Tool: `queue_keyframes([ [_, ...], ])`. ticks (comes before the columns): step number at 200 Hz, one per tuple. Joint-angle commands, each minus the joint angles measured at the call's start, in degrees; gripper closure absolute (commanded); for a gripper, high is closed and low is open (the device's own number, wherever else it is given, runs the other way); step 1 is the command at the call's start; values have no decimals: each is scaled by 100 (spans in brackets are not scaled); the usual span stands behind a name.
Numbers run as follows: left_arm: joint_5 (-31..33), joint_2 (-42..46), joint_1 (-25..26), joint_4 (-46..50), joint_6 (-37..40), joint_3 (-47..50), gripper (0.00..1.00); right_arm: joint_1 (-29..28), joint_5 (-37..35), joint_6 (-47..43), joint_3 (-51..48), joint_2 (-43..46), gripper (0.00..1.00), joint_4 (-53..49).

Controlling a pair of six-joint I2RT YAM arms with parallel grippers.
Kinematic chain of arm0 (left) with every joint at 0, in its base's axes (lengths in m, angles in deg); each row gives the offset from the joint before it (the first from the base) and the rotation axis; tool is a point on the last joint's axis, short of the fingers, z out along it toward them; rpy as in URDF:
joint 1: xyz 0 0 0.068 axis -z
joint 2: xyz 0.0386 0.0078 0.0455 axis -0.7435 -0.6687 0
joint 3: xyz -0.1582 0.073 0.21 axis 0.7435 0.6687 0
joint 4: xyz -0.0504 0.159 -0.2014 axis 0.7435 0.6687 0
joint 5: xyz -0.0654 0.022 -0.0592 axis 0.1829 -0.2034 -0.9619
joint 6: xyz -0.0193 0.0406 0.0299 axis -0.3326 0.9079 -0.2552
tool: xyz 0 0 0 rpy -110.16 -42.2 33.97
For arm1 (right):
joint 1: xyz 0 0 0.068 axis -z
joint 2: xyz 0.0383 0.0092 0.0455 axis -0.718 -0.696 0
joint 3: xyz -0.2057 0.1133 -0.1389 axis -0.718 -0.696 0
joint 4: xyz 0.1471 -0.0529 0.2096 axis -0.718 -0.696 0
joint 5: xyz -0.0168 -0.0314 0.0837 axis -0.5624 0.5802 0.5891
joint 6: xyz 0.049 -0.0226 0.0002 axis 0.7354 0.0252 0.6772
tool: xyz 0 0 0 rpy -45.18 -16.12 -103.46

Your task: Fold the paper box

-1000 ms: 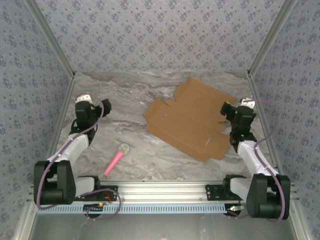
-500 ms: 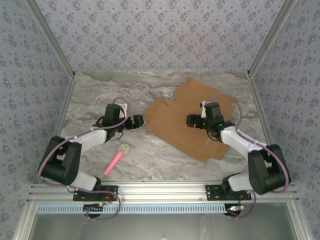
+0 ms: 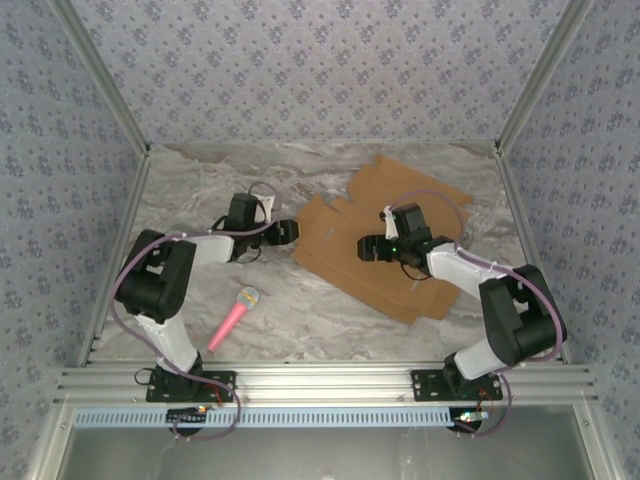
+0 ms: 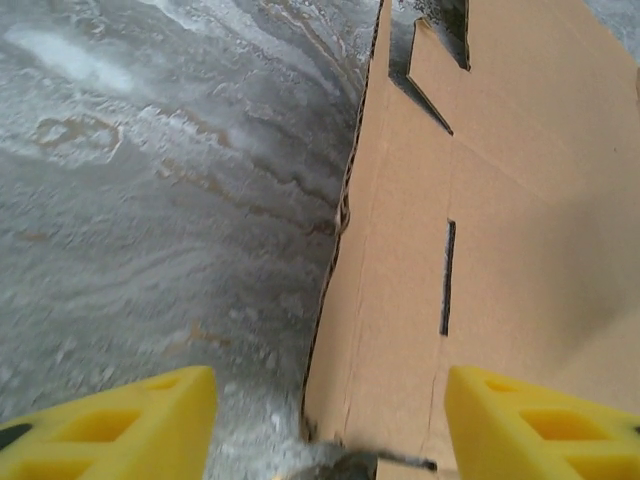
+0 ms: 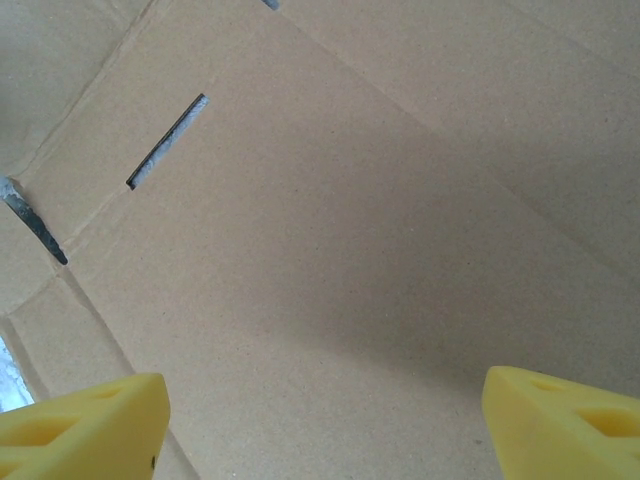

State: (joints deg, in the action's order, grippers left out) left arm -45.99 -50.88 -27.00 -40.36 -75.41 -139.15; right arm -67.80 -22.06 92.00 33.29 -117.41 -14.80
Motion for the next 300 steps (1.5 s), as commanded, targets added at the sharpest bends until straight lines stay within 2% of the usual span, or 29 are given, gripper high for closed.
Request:
queue_keyframes([
  [1,-345,-277,41,-269,334,-269,46,-24,58,-150,220,-40,16,-230],
  [37,-515,-537,50,-459,519,-408,59,-32,-19,-219,232,1,16,-334],
  [63,-493,-638,50,-392,721,-516,75,-25,-44,-282,268,79,16,-434],
  [96,-591,-350,50,-122,1096,-721,93,-32,-97,-603,479,281,16,-645],
  [108,-683,-155,54,171,1305,-896,97,-24,-107,-829,634,403,16,-756],
  [154,-709,983,76,1939,2530,-1853,97,-8,213,-1858,1593,1087,19,-1218],
  [181,-454,1494,146,2976,3208,-2567,95,-8,366,-2416,2372,1339,18,-1448],
  [215,20,1943,295,3721,3755,-3323,98,-45,608,-3047,3507,1268,18,-1881],
  [241,119,2136,330,4136,4158,-3807,100,-91,859,-3465,4131,1178,18,-2124],
  [300,818,2300,660,5442,5436,-5080,100,-324,849,-4380,5343,836,18,-2898],
])
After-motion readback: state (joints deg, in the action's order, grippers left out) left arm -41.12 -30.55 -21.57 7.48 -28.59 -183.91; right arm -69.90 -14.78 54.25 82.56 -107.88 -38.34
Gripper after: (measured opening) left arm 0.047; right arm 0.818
